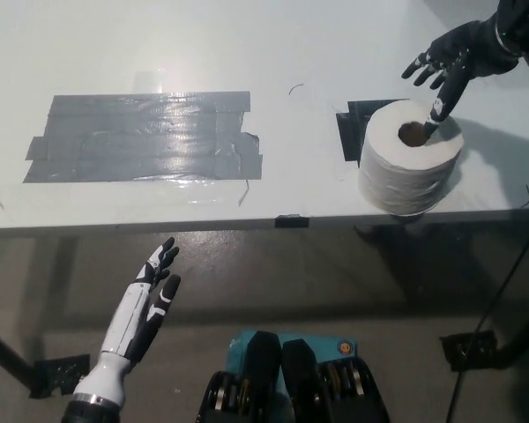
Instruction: A toilet paper roll is kept on the black spot on the desk infront of the robot and the robot inserts its right thumb into the hole in the centre to grab the roll. Then it passes the roll to a person.
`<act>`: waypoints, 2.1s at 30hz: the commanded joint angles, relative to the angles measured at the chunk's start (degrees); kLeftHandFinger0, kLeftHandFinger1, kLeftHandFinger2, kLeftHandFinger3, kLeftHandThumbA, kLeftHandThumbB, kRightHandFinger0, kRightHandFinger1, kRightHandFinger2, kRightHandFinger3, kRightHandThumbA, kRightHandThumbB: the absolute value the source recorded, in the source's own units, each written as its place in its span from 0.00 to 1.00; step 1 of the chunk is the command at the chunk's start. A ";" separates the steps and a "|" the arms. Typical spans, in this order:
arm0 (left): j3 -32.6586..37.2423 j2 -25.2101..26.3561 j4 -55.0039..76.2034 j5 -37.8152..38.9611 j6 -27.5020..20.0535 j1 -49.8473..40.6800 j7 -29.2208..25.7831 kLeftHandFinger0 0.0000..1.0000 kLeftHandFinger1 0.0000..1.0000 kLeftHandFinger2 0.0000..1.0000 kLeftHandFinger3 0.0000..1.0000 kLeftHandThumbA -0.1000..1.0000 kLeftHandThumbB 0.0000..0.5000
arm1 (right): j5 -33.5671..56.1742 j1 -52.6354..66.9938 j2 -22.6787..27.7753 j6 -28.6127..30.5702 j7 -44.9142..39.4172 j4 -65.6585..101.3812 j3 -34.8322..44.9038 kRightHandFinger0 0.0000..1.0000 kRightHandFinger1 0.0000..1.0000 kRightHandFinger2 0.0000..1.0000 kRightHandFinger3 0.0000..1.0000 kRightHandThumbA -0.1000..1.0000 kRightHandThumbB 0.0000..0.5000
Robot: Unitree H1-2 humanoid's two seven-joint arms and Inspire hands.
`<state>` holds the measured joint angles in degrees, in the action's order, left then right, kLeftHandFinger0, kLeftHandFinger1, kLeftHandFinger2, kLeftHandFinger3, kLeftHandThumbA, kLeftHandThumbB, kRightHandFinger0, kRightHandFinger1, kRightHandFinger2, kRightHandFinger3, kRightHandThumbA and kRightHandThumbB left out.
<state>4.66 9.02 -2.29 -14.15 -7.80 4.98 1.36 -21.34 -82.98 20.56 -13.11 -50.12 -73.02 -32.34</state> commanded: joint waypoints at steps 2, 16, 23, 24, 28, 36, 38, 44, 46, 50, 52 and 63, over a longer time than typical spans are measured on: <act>0.06 0.19 1.07 0.38 -1.71 1.46 0.07 1.00 1.00 1.00 1.00 1.00 0.22 | -0.08 -2.91 1.10 1.50 2.42 0.70 2.19 1.00 1.00 1.00 1.00 1.00 0.80; -0.05 -0.02 1.32 0.93 -1.62 1.34 0.40 1.00 1.00 1.00 1.00 1.00 0.23 | -0.83 0.52 -0.19 0.76 9.35 3.48 5.03 1.00 1.00 1.00 1.00 1.00 0.73; -0.04 0.08 0.84 0.87 -2.30 1.73 0.29 1.00 1.00 1.00 1.00 1.00 0.22 | -2.27 1.13 -0.16 2.26 11.55 3.88 4.70 1.00 1.00 1.00 1.00 1.00 0.77; -0.04 0.10 0.92 0.79 -2.03 1.71 0.32 1.00 1.00 1.00 1.00 1.00 0.24 | -2.51 1.15 -0.21 2.09 11.79 3.91 4.51 1.00 1.00 1.00 1.00 1.00 0.80; -0.03 0.09 1.40 0.92 -1.71 1.61 0.50 1.00 1.00 1.00 1.00 1.00 0.22 | -2.03 1.62 -0.30 1.24 12.87 4.47 5.32 1.00 1.00 1.00 1.00 1.00 0.76; -0.01 0.09 1.45 0.51 -1.12 1.68 0.41 1.00 1.00 1.00 1.00 1.00 0.23 | -2.16 1.65 -0.50 2.20 12.60 3.86 5.82 1.00 1.00 1.00 1.00 1.00 0.74; 0.00 0.14 1.07 0.55 -1.52 1.90 0.38 1.00 1.00 1.00 1.00 1.00 0.23 | -2.62 1.59 -0.54 2.36 12.31 3.46 5.38 1.00 1.00 1.00 1.00 1.00 0.79; -0.09 0.10 0.65 0.98 -2.18 1.95 0.35 1.00 1.00 1.00 1.00 1.00 0.25 | -3.34 1.69 -0.35 3.93 10.19 3.90 4.18 1.00 1.00 1.00 1.00 1.00 0.79; -0.05 0.08 1.02 0.89 -2.03 1.89 0.38 1.00 1.00 1.00 1.00 1.00 0.23 | -3.25 1.75 -0.63 3.96 10.25 3.41 4.12 1.00 1.00 1.00 1.00 1.00 0.73; 0.06 0.18 1.33 0.77 -1.49 2.12 0.63 1.00 1.00 1.00 1.00 1.00 0.22 | -4.73 2.23 -1.26 3.61 11.89 3.64 2.44 1.00 1.00 1.00 1.00 1.00 0.78; 0.16 0.19 1.42 0.45 -1.37 2.18 0.59 1.00 1.00 1.00 1.00 1.00 0.22 | -4.26 2.68 -1.66 3.72 12.31 3.29 2.80 1.00 1.00 1.00 1.00 1.00 0.78; 0.13 0.26 1.76 0.62 -1.04 2.29 0.78 1.00 1.00 1.00 1.00 1.00 0.21 | -7.23 3.97 -3.66 4.74 15.69 1.05 0.55 1.00 1.00 1.00 1.00 1.00 0.80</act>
<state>4.72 9.02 -2.29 -14.06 -7.87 5.93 1.77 -26.40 -76.56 17.25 -10.65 -38.11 -71.50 -30.85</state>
